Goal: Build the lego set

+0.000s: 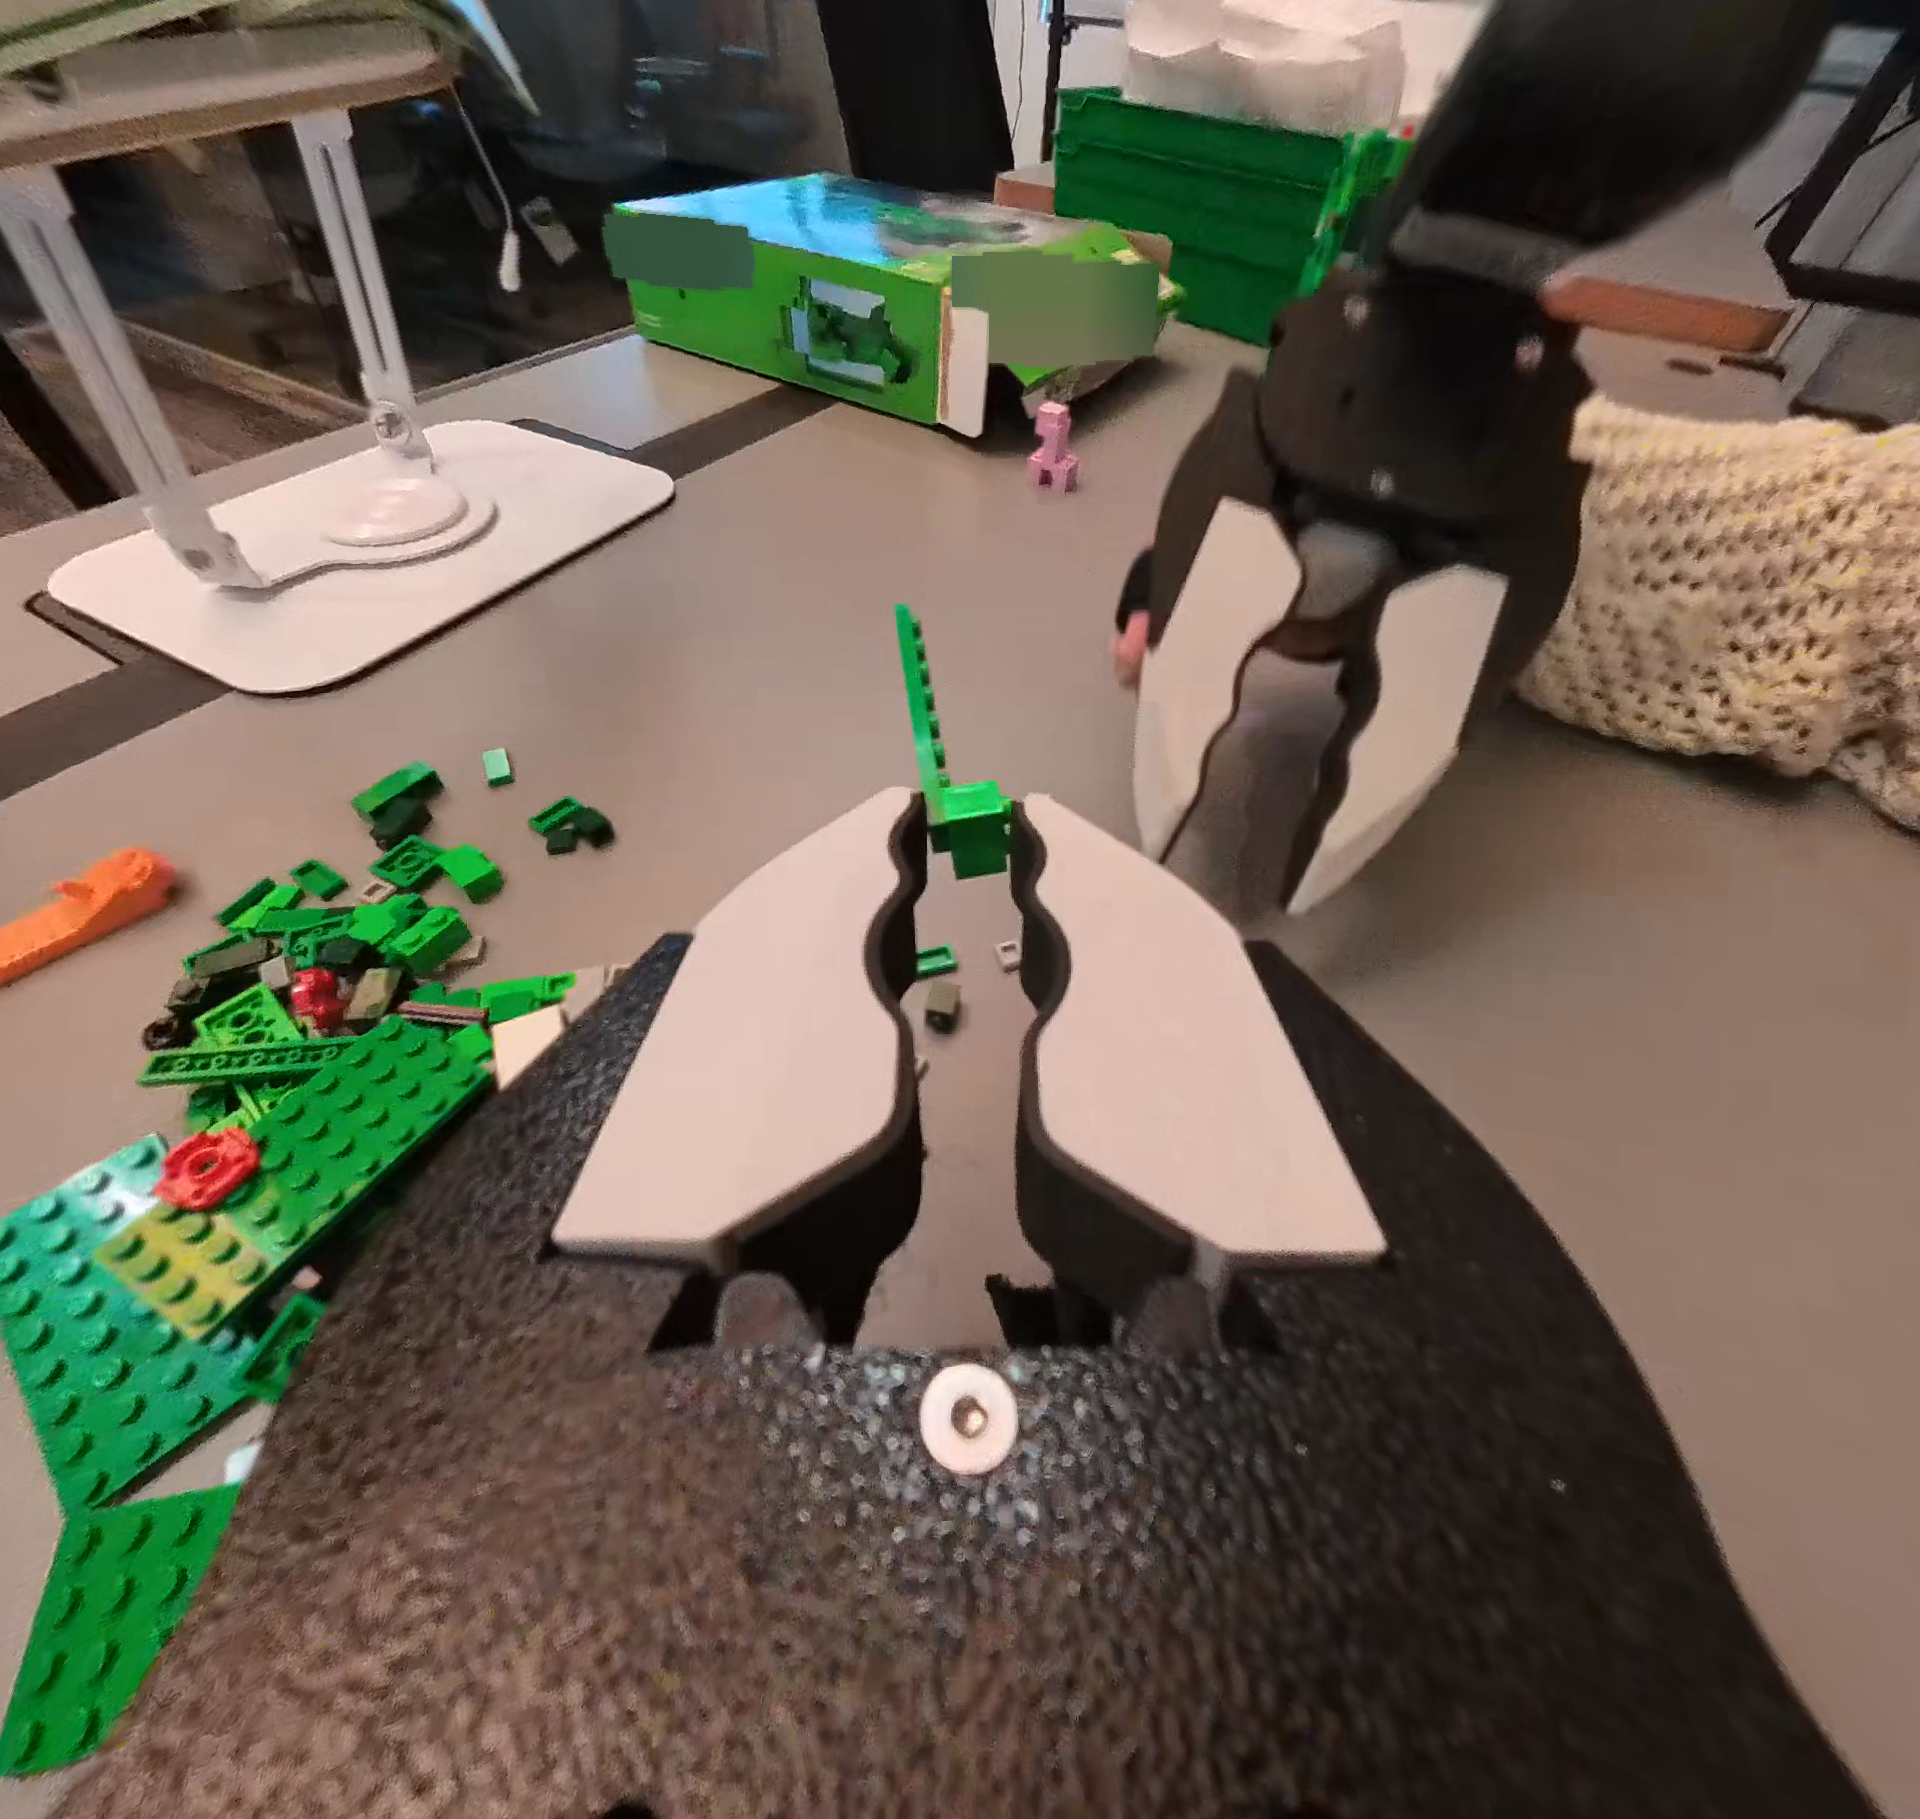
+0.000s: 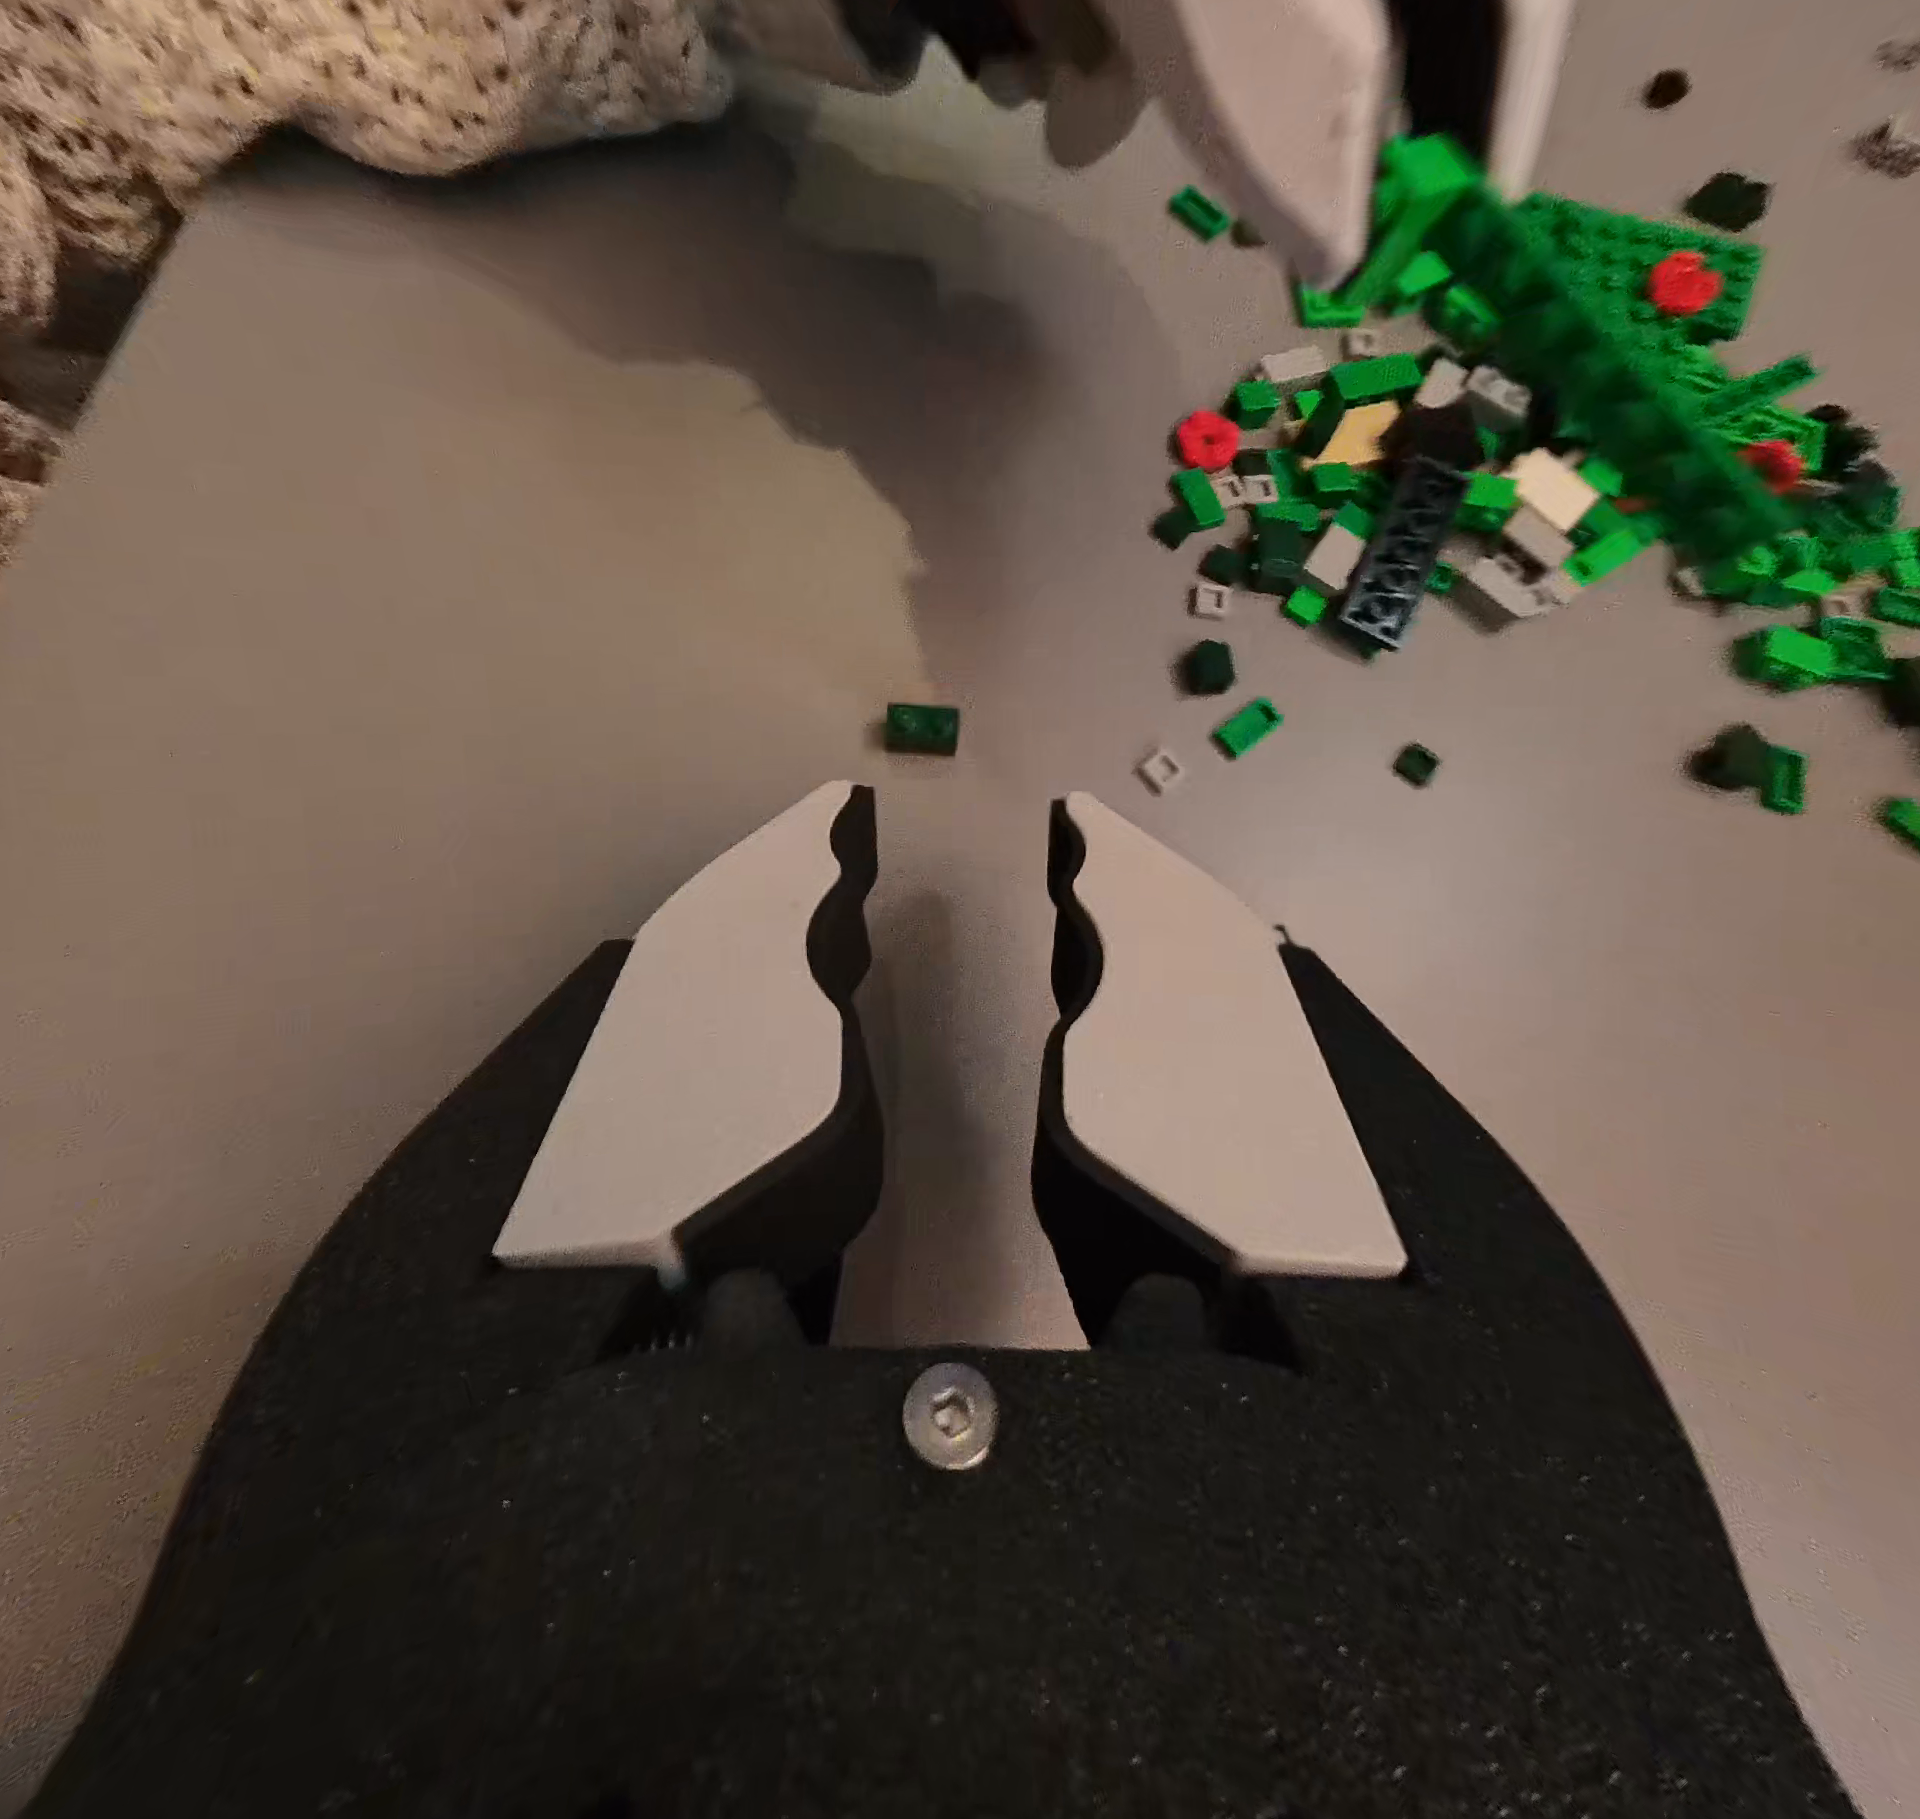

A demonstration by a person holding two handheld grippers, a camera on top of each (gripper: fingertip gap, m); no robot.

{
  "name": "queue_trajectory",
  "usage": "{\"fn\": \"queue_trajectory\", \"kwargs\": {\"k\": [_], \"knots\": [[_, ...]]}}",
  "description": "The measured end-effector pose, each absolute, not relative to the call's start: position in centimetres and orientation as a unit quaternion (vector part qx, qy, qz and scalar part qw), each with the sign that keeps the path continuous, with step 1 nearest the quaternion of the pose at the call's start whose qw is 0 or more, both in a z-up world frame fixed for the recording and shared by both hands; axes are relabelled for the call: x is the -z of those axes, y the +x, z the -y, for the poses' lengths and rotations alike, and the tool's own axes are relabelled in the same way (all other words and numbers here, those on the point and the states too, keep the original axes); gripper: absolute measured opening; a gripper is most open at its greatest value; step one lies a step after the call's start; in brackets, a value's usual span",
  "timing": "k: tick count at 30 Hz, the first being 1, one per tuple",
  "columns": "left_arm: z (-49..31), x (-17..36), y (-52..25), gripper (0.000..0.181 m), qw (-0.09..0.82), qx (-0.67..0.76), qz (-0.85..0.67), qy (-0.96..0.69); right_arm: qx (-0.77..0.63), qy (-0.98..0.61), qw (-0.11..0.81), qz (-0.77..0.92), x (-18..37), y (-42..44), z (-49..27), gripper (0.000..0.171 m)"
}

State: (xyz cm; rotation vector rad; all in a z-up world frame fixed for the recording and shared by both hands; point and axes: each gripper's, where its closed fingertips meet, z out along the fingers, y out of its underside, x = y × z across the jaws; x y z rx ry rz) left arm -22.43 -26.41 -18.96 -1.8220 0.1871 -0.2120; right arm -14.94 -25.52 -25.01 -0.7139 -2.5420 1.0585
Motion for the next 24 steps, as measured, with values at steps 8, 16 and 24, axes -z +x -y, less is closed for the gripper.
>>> {"fn": "queue_trajectory", "kwargs": {"k": [8,16,24], "knots": [[26.3,20.5,-21.7,0.014,0.571,0.093,-0.102,-0.809,-0.322,-0.251,0.136,0.903,28.1,-15.6,27.8,0.030],[27.0,22.6,-18.1,0.014,0.482,0.254,-0.095,-0.833,-0.330,-0.187,0.216,0.900,27.3,-14.8,28.1,0.017],[28.8,26.5,-13.6,0.016,0.296,0.414,-0.021,-0.860,-0.351,-0.138,0.344,0.860,25.7,-10.0,26.0,0.016]]}}
